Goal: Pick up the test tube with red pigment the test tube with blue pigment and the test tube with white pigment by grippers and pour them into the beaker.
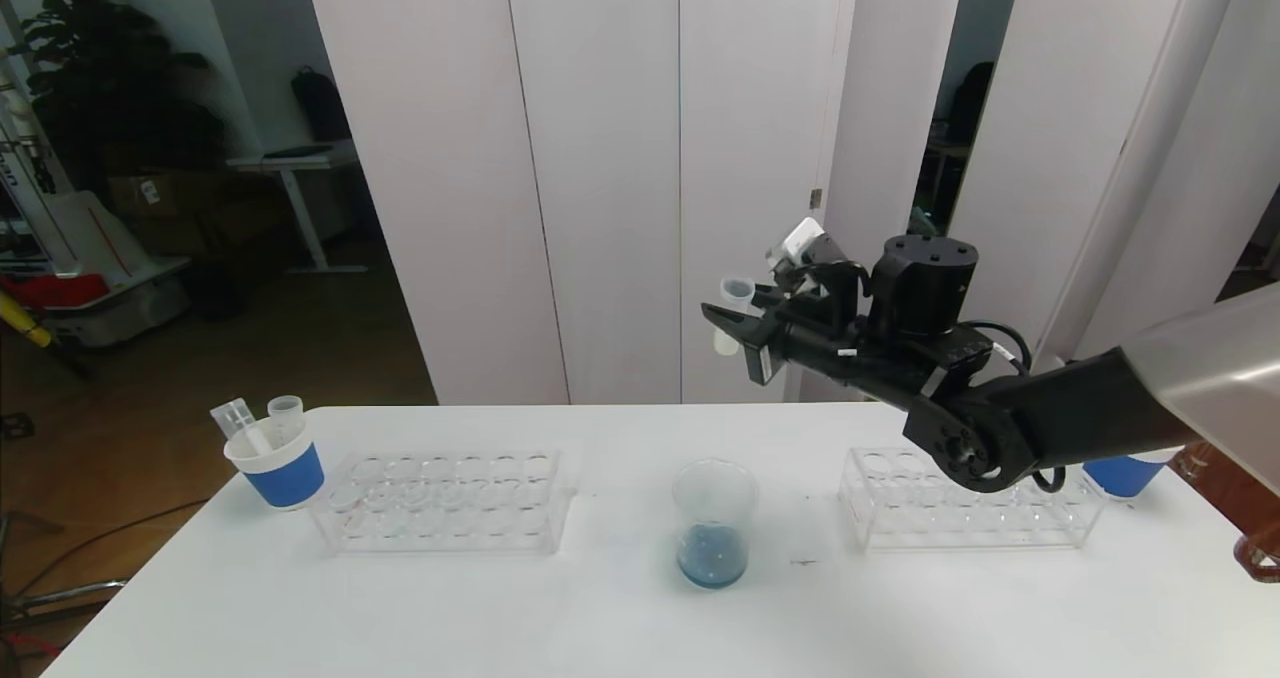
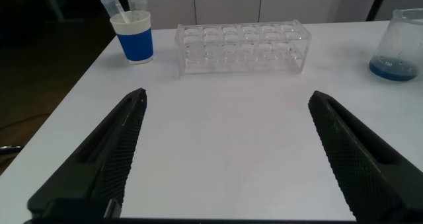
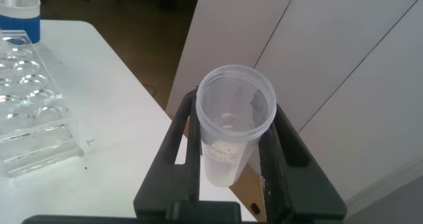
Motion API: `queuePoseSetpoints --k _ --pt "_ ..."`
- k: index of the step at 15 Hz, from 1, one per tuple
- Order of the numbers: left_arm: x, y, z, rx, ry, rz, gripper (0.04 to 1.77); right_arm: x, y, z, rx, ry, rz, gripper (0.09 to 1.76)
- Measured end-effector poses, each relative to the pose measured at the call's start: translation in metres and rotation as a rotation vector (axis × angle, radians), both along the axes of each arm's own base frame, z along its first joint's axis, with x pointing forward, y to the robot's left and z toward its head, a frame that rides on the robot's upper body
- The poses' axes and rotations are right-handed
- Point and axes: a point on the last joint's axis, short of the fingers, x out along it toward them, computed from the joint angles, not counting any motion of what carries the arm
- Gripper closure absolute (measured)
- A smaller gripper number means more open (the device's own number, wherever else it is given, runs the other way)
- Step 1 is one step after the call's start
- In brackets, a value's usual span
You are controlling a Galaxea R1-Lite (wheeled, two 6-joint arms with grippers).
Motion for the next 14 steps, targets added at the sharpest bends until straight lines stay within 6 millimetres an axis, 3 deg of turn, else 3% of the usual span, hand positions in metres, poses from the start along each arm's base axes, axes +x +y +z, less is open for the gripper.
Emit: queuePoseSetpoints --k 8,14 --pt "0.0 0.0 0.0 0.0 0.0 0.0 0.06 -0.024 0.002 0.001 -0.144 -0.131 0.151 1.27" --pt "0.0 0.0 0.0 0.0 0.0 0.0 0.06 -0.022 -0.004 -0.014 -0.305 -0.299 0.246 1.27"
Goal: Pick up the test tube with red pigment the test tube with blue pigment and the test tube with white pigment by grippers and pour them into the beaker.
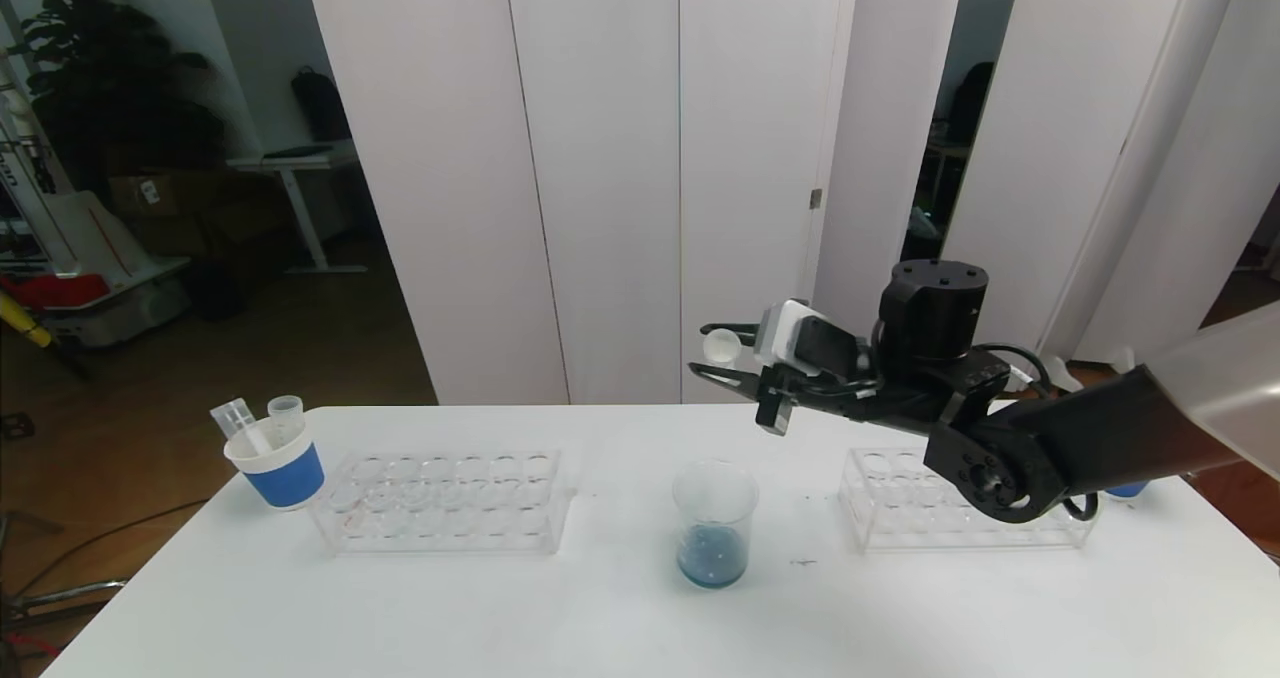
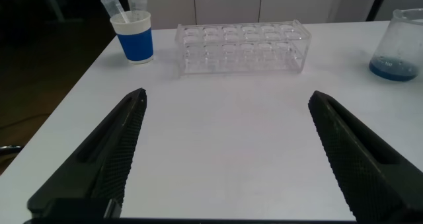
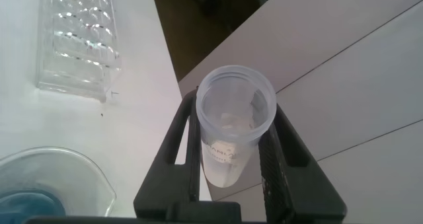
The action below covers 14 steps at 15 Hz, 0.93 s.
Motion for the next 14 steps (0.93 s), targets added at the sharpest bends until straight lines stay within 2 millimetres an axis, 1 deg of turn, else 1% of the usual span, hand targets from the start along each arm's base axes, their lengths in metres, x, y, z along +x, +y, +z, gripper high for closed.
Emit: queuePoseSetpoints --k 3,6,8,14 --pt "0.0 0.0 0.0 0.0 0.0 0.0 0.06 0.0005 -0.0003 -0.0032 -0.028 -0.045 0.059 1.27" --pt "0.0 0.0 0.0 0.0 0.0 0.0 0.06 0.0022 -0.0027 -0.0045 -0.071 -0.126 0.073 1.27" --pt "0.0 0.0 0.0 0.0 0.0 0.0 0.06 0.0029 -0.0021 -0.0034 -0.089 -0.177 0.111 1.27" --pt "0.0 0.0 0.0 0.0 0.0 0.0 0.06 0.0071 0.0001 -0.004 -0.135 -0.283 0.123 1.27"
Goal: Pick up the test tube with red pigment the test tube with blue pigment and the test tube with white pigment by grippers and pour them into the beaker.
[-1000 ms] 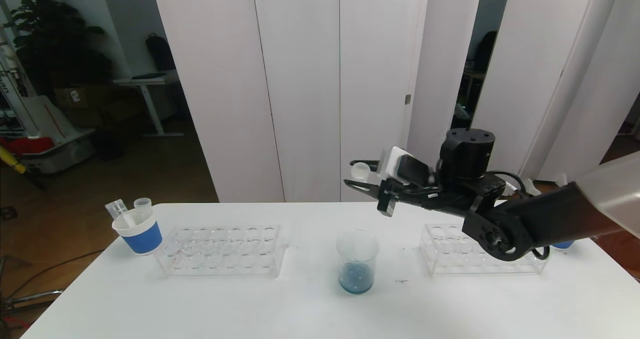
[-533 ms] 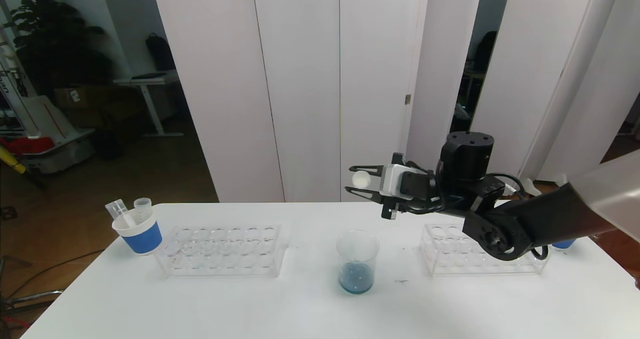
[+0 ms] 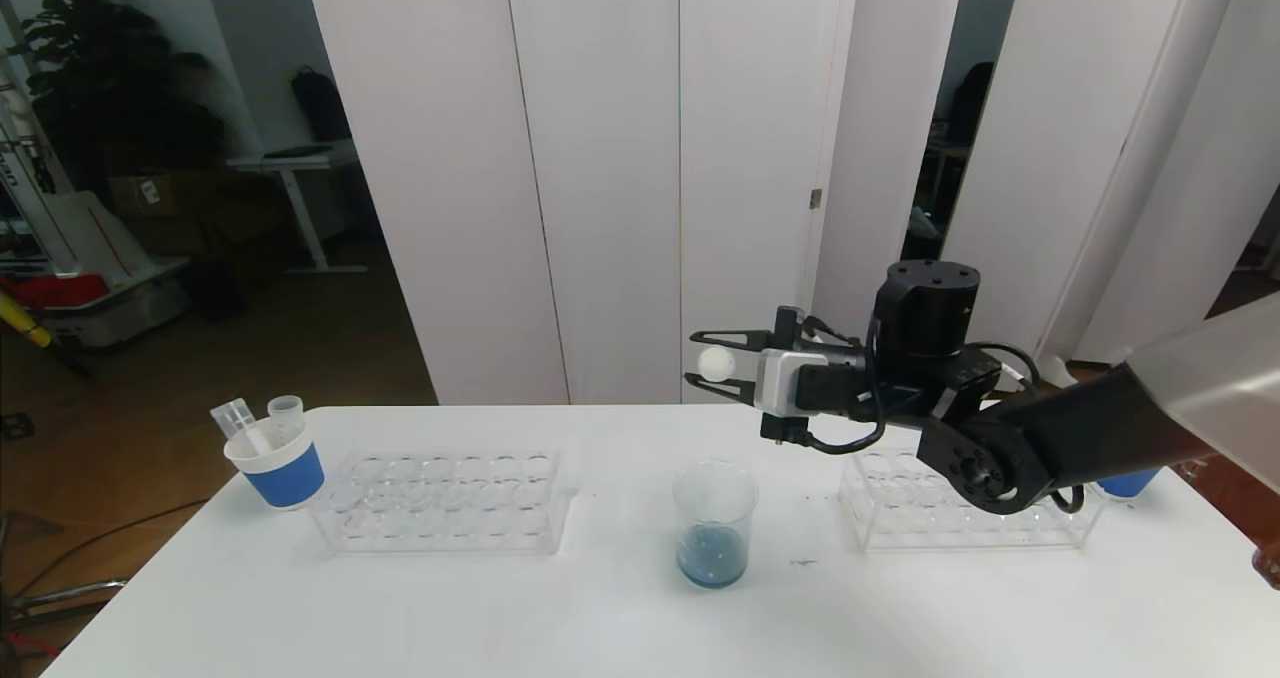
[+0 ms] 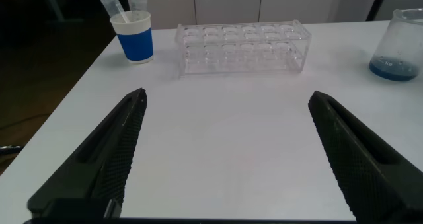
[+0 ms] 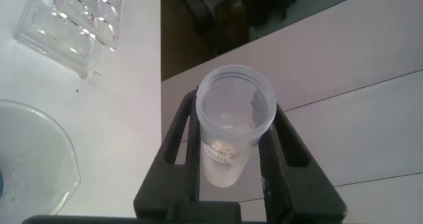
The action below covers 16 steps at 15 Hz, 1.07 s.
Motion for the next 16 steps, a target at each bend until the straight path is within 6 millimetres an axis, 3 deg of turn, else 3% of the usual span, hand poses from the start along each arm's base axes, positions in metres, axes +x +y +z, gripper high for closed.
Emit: queuePoseSetpoints --k 16 --pt "0.0 0.0 0.0 0.0 0.0 0.0 0.06 0.004 -0.012 -0.001 -0.127 -0.305 0.027 1.27"
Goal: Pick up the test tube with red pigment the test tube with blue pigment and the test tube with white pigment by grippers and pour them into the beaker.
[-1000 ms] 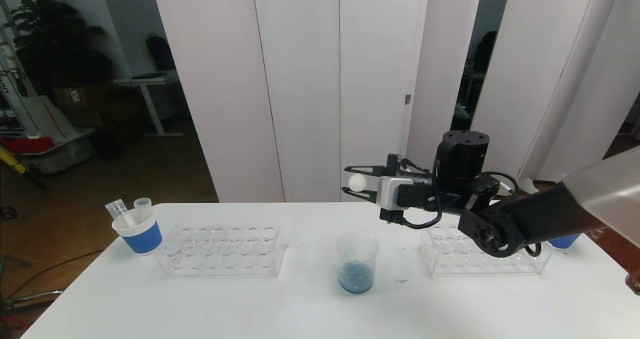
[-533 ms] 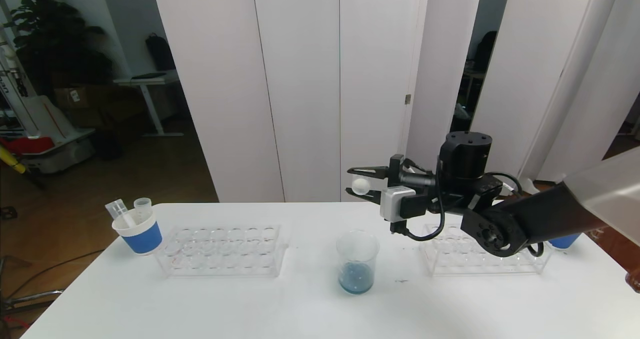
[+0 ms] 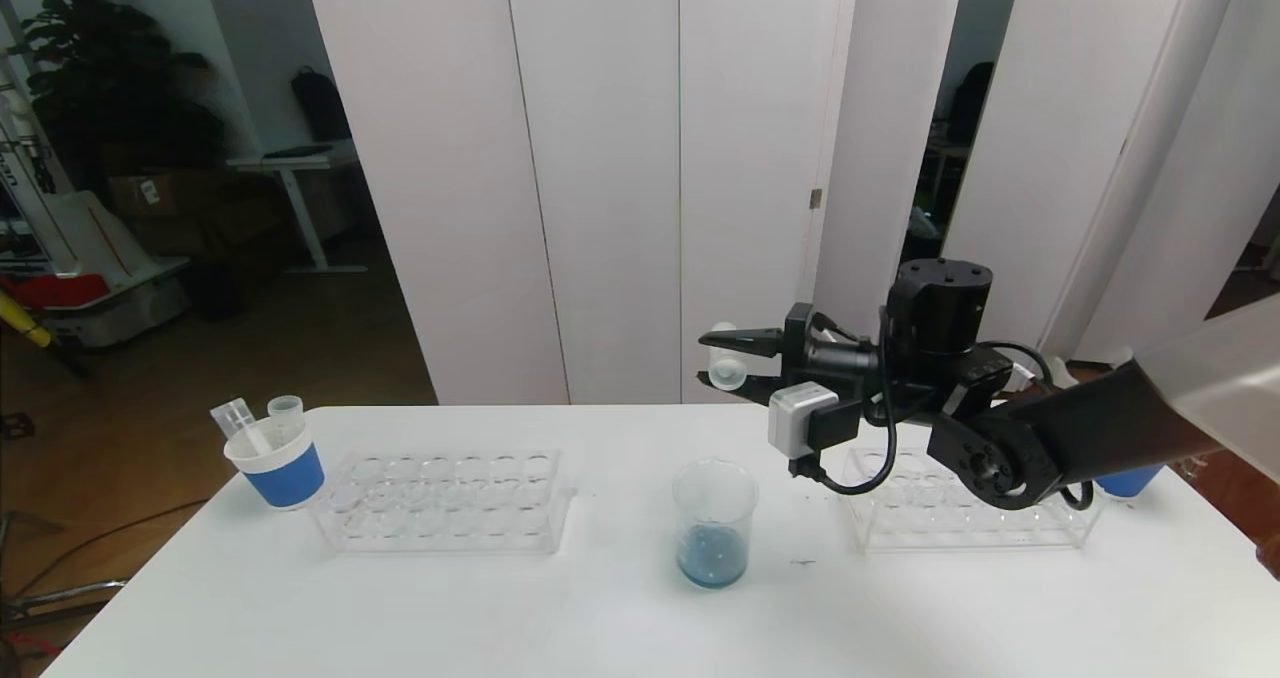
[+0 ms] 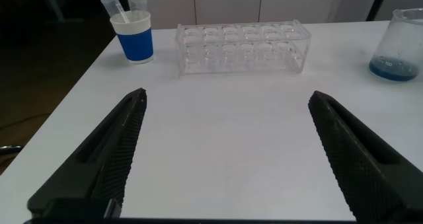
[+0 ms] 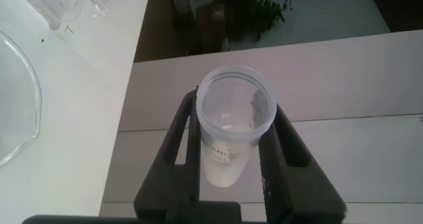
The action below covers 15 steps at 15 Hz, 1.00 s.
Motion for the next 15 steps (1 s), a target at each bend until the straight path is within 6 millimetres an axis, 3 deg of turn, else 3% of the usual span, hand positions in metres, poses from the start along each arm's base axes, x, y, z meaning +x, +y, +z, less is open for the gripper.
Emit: queuePoseSetpoints --k 15 --pt "0.0 0.0 0.0 0.0 0.0 0.001 0.06 0.001 0.007 -0.011 -0.045 -0.058 -0.006 1.27"
